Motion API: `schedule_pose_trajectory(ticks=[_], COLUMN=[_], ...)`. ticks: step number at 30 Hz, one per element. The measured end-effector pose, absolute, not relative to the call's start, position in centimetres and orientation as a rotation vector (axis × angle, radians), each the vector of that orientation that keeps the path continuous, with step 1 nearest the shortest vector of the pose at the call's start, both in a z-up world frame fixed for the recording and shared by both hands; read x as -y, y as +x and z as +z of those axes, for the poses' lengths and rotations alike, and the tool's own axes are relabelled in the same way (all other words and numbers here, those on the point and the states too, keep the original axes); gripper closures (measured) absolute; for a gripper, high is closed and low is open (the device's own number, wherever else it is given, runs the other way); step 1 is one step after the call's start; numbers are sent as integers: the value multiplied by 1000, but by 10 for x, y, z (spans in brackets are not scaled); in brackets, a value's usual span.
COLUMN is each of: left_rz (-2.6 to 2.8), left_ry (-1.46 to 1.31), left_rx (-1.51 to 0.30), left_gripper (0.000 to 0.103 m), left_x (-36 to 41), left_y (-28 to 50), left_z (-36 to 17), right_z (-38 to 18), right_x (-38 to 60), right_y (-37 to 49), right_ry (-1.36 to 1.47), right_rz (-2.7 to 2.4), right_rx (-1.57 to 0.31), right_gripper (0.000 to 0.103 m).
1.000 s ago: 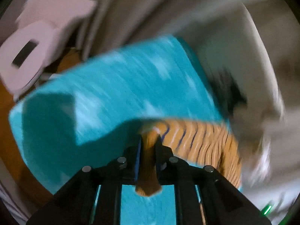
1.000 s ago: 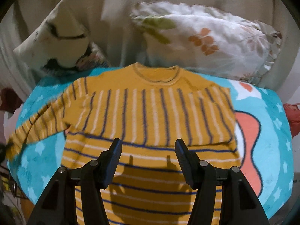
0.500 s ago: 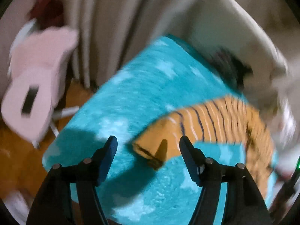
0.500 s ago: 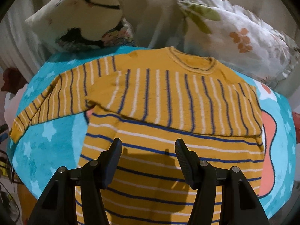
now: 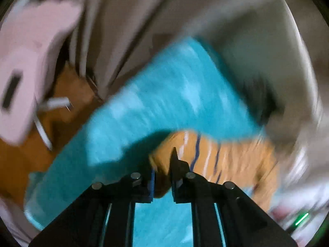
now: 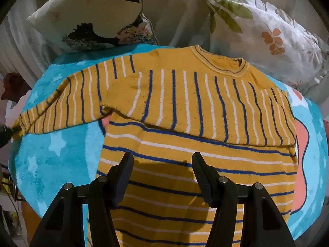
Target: Fold small clothes
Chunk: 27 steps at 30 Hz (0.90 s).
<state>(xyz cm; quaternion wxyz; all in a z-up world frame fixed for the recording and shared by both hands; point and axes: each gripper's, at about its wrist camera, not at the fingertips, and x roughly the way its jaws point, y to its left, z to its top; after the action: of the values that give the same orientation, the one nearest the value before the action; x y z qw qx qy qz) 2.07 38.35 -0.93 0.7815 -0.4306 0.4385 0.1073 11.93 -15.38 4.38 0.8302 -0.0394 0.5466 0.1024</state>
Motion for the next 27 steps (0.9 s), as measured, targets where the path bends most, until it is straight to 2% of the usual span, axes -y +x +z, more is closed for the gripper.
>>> schedule_pose_trajectory(ticks=[2,4,6,9,15,21,23,25,27], left_rz=[319,363,378,339,203,151,188,191,149], left_ry=[-982,-969,-946,-780,-312,16,37,-5,-125], left_rx=[-881,-851,-835,-847,-948,-1043,-1061,-1094,-1098], left_gripper=[87,73,50,38,35,35,45,92,93], left_x=[-406,-417,-417,-393,-317,-267,-271,-283,-302], left_y=[14,10,4,6,2,24,35,45,55], left_z=[-3,6,17,33,46,20,13,9,11], right_z=[41,38,38,35,29,23,23,24,24], right_x=[156,157,156,154,150,141,138,137,138], right_y=[119,118,117,117,119,123,122,119,118], right_ry=[-78,-78,-87,-97,-90,-88,-96,-116,-133], right_rz=[212,207,207,208,216,232,239,241,237], right_rx=[-1168,-1177,-1182,-1185,-1209,-1223,-1221,-1214,-1209], right_gripper=[40,40,40,40,40,39,39,39,39])
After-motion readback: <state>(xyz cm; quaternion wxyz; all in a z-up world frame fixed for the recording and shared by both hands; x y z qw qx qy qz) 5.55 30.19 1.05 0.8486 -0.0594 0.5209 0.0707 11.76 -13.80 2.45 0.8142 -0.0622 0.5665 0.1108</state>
